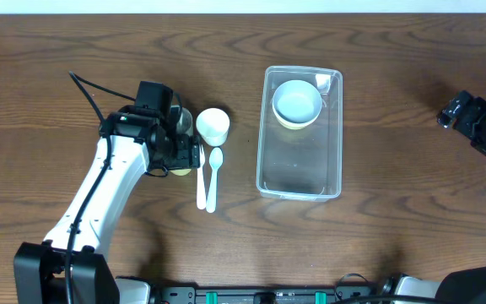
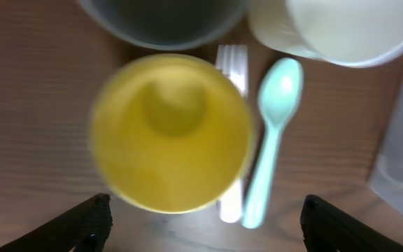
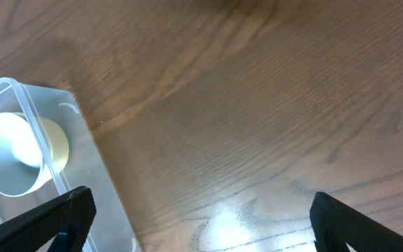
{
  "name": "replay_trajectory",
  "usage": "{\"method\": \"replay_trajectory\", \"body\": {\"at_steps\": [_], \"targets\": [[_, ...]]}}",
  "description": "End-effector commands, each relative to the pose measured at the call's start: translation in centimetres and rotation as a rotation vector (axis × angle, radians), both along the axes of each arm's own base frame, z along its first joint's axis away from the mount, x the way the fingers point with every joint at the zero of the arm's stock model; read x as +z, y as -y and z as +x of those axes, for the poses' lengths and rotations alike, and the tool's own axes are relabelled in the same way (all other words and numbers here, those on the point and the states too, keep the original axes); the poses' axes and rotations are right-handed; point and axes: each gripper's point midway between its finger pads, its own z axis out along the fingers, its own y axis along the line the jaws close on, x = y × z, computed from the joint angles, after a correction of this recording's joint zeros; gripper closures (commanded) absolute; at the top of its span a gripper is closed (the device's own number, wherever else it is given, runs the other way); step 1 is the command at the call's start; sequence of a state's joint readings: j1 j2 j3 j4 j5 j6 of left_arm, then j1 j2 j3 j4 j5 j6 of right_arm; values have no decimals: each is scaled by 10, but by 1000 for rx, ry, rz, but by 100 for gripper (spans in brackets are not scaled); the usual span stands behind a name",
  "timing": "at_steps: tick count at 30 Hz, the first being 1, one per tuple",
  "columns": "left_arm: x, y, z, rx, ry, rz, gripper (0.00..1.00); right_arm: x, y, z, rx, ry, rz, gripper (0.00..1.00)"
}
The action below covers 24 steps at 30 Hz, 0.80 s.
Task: Pack container
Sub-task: 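Retract the right arm and move the left gripper to the yellow cup, then grasp the yellow cup rim with the left gripper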
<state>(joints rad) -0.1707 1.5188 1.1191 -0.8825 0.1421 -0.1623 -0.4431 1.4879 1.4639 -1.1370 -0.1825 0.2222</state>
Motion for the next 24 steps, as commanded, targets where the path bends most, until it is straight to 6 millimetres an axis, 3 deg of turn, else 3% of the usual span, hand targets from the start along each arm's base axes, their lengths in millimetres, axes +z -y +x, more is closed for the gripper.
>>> {"method": "replay_trajectory", "body": {"at_steps": [1,8,13,15,16,19,24], "targets": [[7,-33,10,124,51,134,12,-2,2,0,7,-6,-5,1],[-7,-47,22,188,38,108,10,-2,2,0,7,-6,-5,1],[-30,-42,25,175,-21,83,25,-2,2,-1,6,-6,-6,1],[-41,-39,24,172,-57,72,27,-2,2,0,7,-6,-5,1],[-46,-39,23,171,-73,72,32,-2,2,-1,6,-6,-6,1],[-57,-39,21,174,-107,77,61,-2,2,0,7,-6,-5,1],[-48,-39,26,184,-70,71,86,-2,2,0,7,-6,-5,1]]}}
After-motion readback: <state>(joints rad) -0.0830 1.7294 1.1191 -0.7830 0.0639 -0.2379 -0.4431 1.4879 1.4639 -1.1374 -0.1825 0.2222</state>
